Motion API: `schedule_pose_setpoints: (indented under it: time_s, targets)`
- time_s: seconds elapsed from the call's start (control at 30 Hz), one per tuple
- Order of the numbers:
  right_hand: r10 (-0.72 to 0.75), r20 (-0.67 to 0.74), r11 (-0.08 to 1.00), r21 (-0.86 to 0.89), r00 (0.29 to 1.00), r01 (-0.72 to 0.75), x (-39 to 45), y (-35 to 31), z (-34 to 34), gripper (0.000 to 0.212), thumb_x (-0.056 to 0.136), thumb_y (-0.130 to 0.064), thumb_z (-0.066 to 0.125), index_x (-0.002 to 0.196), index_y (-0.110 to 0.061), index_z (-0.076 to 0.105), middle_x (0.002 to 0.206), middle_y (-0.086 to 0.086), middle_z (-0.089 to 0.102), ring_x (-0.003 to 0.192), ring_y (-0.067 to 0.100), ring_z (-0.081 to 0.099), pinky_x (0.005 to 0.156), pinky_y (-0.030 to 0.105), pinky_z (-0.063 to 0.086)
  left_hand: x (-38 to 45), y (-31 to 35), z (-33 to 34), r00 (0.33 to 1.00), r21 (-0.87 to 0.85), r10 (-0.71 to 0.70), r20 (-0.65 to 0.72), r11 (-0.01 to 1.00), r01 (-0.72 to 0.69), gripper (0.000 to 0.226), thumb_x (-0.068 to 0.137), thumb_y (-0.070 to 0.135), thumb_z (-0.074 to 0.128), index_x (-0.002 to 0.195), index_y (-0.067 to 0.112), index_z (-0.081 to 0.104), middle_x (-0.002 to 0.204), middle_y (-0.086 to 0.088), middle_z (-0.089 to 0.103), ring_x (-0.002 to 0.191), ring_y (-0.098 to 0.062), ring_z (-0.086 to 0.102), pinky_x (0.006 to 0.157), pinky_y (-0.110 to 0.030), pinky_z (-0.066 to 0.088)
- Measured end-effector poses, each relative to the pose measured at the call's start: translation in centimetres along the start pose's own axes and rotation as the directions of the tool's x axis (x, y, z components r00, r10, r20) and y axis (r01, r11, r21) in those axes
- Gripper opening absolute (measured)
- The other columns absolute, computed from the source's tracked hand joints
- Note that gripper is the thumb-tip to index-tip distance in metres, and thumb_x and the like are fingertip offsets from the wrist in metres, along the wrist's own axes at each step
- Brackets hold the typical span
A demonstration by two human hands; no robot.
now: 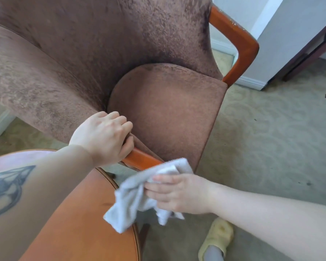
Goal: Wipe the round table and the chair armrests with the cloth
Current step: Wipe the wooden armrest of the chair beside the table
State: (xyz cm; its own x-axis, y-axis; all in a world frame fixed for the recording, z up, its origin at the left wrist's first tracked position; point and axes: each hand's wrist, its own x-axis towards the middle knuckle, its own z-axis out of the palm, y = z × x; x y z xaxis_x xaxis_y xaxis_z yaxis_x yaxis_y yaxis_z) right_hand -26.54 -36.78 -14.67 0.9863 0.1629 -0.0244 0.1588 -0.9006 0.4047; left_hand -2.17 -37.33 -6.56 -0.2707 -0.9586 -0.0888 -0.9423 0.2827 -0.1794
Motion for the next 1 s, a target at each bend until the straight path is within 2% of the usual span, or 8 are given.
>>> schedule_pose_setpoints:
  time_s: [0.1, 0.3, 0.43, 0.5, 0.67, 0.8, 0.83, 1.0]
  targets:
    - [0.323, -0.127, 0.930, 0.225, 0.938, -0.290, 2.9, -1.1, -0.2, 0.020, 0.094, -0.010, 0.046, 0.084, -0.025, 0.055, 0.148, 0.000, 0.045, 0.142, 0.015, 0.030, 0.116, 0.048, 0.022, 0.0, -0.2, -0.4, 1.000, 0.018, -0.006, 0.017, 1.000, 0.005, 0.034, 0.086, 0.035, 0.035, 0.069, 0.014, 0.054, 0.069, -0.004, 0.057, 0.071, -0.027, 0.055, 0.065, -0.039, 0.043]
    - [0.702, 0.015, 0.617, 0.486, 0.712, -0.619, -7.8, -8.4, -0.7, 0.029, 0.100, -0.017, 0.041, 0.088, -0.026, 0.066, 0.142, -0.002, 0.044, 0.139, 0.013, 0.035, 0.111, 0.045, 0.031, 0.0, 0.0, -0.2, 1.000, -0.016, -0.005, 0.011, 1.000, 0.005, 0.035, 0.087, 0.036, 0.030, 0.069, 0.015, 0.052, 0.070, -0.001, 0.055, 0.071, -0.025, 0.052, 0.068, -0.037, 0.042]
    - [0.973, 0.212, -0.076, 0.677, 0.096, -0.732, 0.5, -5.8, -3.2, 0.029, 0.089, -0.031, 0.046, 0.117, -0.028, 0.051, 0.120, -0.001, 0.059, 0.109, 0.017, 0.055, 0.091, 0.038, 0.043, -0.1, -0.2, -0.2, 1.000, -0.014, -0.016, 0.021, 1.000, 0.017, 0.037, 0.087, 0.035, 0.029, 0.069, 0.014, 0.053, 0.068, -0.002, 0.054, 0.069, -0.025, 0.052, 0.067, -0.037, 0.042]
    - [0.953, 0.299, -0.254, 0.706, -0.047, -0.660, 5.2, -1.9, -4.3, 0.028, 0.082, -0.032, 0.041, 0.107, -0.031, 0.053, 0.092, -0.014, 0.060, 0.082, 0.010, 0.056, 0.078, 0.037, 0.048, -0.1, -0.1, -0.1, 1.000, -0.023, -0.012, 0.029, 1.000, 0.012, 0.040, 0.087, 0.036, 0.026, 0.072, 0.014, 0.056, 0.070, -0.001, 0.056, 0.070, -0.024, 0.052, 0.067, -0.037, 0.042]
    - [0.924, 0.379, -0.266, 0.725, 0.045, -0.636, 2.8, -1.7, -4.0, 0.038, 0.078, -0.053, 0.052, 0.100, -0.025, 0.064, 0.083, -0.011, 0.064, 0.078, 0.009, 0.060, 0.068, 0.028, 0.050, 0.1, -0.1, -0.6, 0.999, -0.001, -0.015, 0.039, 1.000, 0.015, 0.037, 0.086, 0.036, 0.030, 0.069, 0.014, 0.055, 0.067, -0.001, 0.055, 0.068, -0.026, 0.054, 0.065, -0.039, 0.044]
    - [0.646, 0.682, -0.720, 0.393, -0.344, -0.572, -1.1, -2.8, -2.9, 0.037, 0.075, -0.052, 0.047, 0.088, -0.021, 0.062, 0.074, -0.002, 0.065, 0.081, 0.031, 0.063, 0.073, 0.037, 0.052, 0.2, 0.0, -0.4, 0.999, -0.006, -0.007, 0.036, 1.000, 0.008, 0.033, 0.087, 0.036, 0.033, 0.067, 0.016, 0.051, 0.066, -0.001, 0.053, 0.066, -0.025, 0.052, 0.064, -0.040, 0.044]
    - [0.513, 0.784, -0.759, 0.225, -0.349, -0.610, -0.1, -1.5, -2.3, 0.034, 0.079, -0.050, 0.044, 0.091, -0.022, 0.061, 0.079, -0.001, 0.066, 0.084, 0.031, 0.062, 0.078, 0.039, 0.051, 0.2, -0.1, -0.4, 0.999, -0.003, -0.006, 0.036, 1.000, 0.006, 0.034, 0.087, 0.036, 0.033, 0.067, 0.016, 0.051, 0.067, -0.001, 0.053, 0.066, -0.025, 0.051, 0.064, -0.039, 0.044]
    - [0.486, 0.874, -0.597, 0.320, -0.015, -0.736, 6.2, 3.5, -1.2, 0.032, 0.083, -0.045, 0.036, 0.098, -0.031, 0.060, 0.086, -0.005, 0.071, 0.086, 0.022, 0.062, 0.077, 0.033, 0.045, 0.0, -0.1, -0.6, 0.999, 0.012, -0.012, 0.038, 1.000, 0.011, 0.035, 0.087, 0.037, 0.031, 0.067, 0.016, 0.051, 0.067, 0.000, 0.053, 0.065, -0.024, 0.051, 0.063, -0.037, 0.043]
